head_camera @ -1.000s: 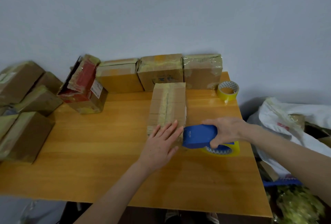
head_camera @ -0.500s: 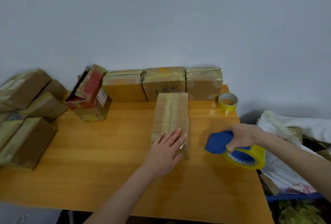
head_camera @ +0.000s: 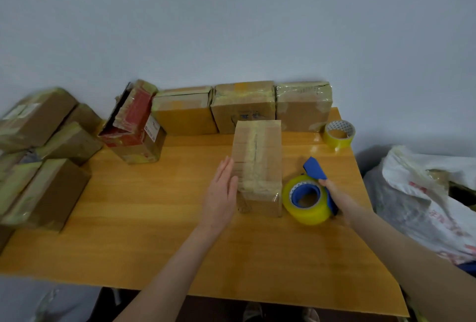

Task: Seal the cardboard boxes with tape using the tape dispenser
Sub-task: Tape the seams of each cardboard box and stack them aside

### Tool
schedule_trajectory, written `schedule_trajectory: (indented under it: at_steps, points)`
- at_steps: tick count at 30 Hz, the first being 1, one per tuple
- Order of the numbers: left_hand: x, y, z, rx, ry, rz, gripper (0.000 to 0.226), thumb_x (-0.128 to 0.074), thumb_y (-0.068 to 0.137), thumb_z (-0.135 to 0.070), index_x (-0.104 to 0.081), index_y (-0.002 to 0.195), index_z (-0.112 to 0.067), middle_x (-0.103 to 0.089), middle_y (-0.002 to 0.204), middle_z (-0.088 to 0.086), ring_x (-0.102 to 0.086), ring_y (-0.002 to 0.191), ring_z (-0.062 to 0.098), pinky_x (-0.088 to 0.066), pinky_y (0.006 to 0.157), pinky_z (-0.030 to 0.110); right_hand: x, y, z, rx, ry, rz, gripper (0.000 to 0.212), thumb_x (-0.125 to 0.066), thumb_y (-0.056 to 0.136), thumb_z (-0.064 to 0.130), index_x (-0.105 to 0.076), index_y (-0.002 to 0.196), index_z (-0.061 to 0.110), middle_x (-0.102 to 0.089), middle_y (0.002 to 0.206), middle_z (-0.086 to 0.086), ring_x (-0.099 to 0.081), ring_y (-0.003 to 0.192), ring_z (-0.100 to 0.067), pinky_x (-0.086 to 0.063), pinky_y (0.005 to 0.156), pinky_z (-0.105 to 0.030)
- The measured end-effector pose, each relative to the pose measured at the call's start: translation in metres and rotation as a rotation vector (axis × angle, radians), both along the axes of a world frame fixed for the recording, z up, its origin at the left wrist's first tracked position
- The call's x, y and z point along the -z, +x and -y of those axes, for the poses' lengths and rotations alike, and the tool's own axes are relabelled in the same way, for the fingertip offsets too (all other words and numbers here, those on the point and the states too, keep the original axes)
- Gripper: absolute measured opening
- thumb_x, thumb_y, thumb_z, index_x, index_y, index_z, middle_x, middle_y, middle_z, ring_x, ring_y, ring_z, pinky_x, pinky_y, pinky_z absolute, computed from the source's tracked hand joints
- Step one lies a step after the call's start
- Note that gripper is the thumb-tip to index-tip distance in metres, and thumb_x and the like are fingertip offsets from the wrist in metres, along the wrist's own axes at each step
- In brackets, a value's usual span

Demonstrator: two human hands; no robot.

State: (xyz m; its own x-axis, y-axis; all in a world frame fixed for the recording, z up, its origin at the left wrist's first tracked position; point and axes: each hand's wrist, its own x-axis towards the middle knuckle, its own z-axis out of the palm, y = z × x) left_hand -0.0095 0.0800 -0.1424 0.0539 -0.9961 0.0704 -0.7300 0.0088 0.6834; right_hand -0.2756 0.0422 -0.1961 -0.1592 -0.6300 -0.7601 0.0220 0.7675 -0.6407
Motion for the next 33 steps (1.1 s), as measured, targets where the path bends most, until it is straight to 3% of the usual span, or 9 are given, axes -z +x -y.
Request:
schedule_trajectory:
  at_steps: [5,7,10,12,15,20,24,26,33]
  points:
    - [0.004,0.015,-0.015,-0.141,0.107,-0.106,0.051,-0.036,0.104,-0.027,-0.022,0.151,-0.014,-0.025,0.157,0.0,-0.021,0.145,0.013,-0.021,0.119,0.034,-0.032,0.009,-0.004,-0.413,-0.304,-0.552,0.055,-0.049,0.1,0.035,-0.043,0.138,-0.005,-0.052,0.135,-0.022,-0.049,0.122,-0.037,-0.04,0.099,-0.047]
    - [0.003,0.008,-0.013,-0.162,0.135,-0.154,0.055,-0.038,0.103,-0.03,-0.02,0.152,-0.013,-0.026,0.157,0.001,-0.025,0.144,0.016,-0.025,0.117,0.036,-0.053,0.036,-0.013,-0.478,-0.444,-0.563,0.059,-0.047,0.101,0.034,-0.032,0.147,0.0,-0.044,0.147,-0.013,-0.043,0.133,-0.03,-0.038,0.103,-0.037]
    - [0.005,-0.011,0.0,-0.181,0.261,-0.239,0.071,-0.048,0.098,-0.04,-0.014,0.154,-0.012,-0.034,0.153,0.002,-0.035,0.138,0.019,-0.036,0.107,0.029,-0.064,0.091,-0.025,-0.605,-0.474,-0.51,0.068,-0.045,0.1,0.04,-0.016,0.153,0.009,-0.054,0.136,-0.005,-0.058,0.117,-0.023,-0.047,0.084,-0.025]
    - [0.01,-0.02,0.009,-0.171,0.311,-0.216,0.081,-0.057,0.092,-0.044,-0.015,0.154,-0.013,-0.046,0.143,0.003,-0.049,0.127,0.022,-0.047,0.099,0.031,-0.057,0.114,-0.027,-0.578,-0.443,-0.502,0.078,-0.046,0.1,0.043,-0.002,0.154,0.009,-0.06,0.124,-0.006,-0.063,0.097,-0.022,-0.052,0.068,-0.029]
    - [0.018,-0.016,0.016,-0.165,0.259,-0.234,0.061,-0.059,0.094,-0.031,-0.033,0.146,-0.013,-0.057,0.13,0.001,-0.056,0.117,0.021,-0.05,0.092,0.029,-0.052,0.12,-0.025,-0.543,-0.444,-0.551,0.08,-0.044,0.101,0.037,0.01,0.154,0.01,-0.064,0.114,-0.009,-0.058,0.077,-0.019,-0.049,0.058,-0.031]
    - [0.02,0.008,0.002,-0.043,0.254,-0.357,0.051,-0.046,0.101,-0.022,-0.03,0.149,-0.017,-0.047,0.141,-0.004,-0.049,0.124,0.012,-0.045,0.1,0.026,-0.054,0.1,-0.029,-0.554,-0.512,-0.447,0.06,-0.038,0.104,0.03,-0.011,0.155,0.013,-0.062,0.122,-0.01,-0.062,0.103,-0.026,-0.052,0.084,-0.04]
    - [0.024,0.027,-0.005,-0.143,0.045,-0.236,0.044,-0.06,0.093,-0.026,-0.049,0.135,-0.021,-0.059,0.094,-0.002,-0.056,0.085,0.009,-0.05,0.072,0.02,-0.056,0.082,-0.032,-0.508,-0.625,-0.549,0.062,-0.055,0.096,0.038,-0.032,0.149,0.015,-0.061,0.094,0.003,-0.056,0.08,-0.009,-0.041,0.061,-0.015]
    - [0.025,0.024,-0.005,-0.126,0.069,-0.296,0.04,-0.064,0.09,-0.024,-0.054,0.129,-0.023,-0.062,0.083,0.003,-0.061,0.08,0.017,-0.054,0.07,0.027,-0.053,0.083,-0.035,-0.521,-0.635,-0.538,0.065,-0.06,0.094,0.036,-0.031,0.15,0.021,-0.053,0.073,0.008,-0.05,0.064,-0.005,-0.037,0.051,-0.016]
    - [0.026,0.017,0.001,-0.102,0.057,-0.295,0.034,-0.072,0.084,-0.013,-0.063,0.117,-0.012,-0.059,0.074,-0.002,-0.056,0.068,0.009,-0.047,0.063,0.013,-0.043,0.087,-0.033,-0.552,-0.679,-0.666,0.058,-0.069,0.088,0.029,-0.047,0.142,0.027,-0.053,0.069,0.012,-0.054,0.065,-0.007,-0.044,0.063,-0.014]
